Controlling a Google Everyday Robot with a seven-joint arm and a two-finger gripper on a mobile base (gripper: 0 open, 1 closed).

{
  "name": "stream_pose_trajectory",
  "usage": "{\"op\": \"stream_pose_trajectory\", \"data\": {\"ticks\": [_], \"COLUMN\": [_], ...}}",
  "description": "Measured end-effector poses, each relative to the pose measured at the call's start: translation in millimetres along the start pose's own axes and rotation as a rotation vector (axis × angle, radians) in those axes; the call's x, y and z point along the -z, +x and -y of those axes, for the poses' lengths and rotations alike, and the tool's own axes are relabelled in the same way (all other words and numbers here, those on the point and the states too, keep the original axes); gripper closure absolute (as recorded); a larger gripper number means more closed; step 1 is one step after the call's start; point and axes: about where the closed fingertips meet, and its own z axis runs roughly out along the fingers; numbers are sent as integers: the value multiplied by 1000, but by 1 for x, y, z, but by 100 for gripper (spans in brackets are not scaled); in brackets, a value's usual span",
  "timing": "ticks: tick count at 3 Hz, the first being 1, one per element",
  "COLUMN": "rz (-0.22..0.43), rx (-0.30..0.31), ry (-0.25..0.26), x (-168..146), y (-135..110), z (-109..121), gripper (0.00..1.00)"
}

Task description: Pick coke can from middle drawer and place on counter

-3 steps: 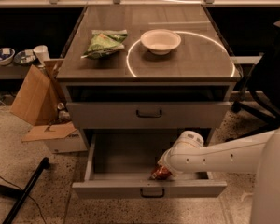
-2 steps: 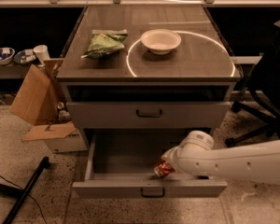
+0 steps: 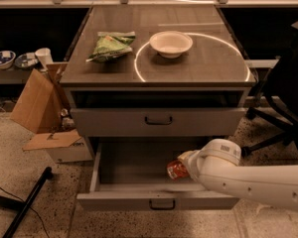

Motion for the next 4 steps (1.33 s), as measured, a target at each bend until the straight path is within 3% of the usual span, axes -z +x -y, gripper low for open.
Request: {"op": "stream_pose_trajectory", "data": {"ticks": [1, 2, 4], "rz": [-31, -72, -166], "rx": [-39, -35, -18], "ry": [37, 30, -71], "x": [32, 67, 168], "y": [4, 11, 48], "z": [5, 10, 32], "gripper": [100, 100, 100]}}
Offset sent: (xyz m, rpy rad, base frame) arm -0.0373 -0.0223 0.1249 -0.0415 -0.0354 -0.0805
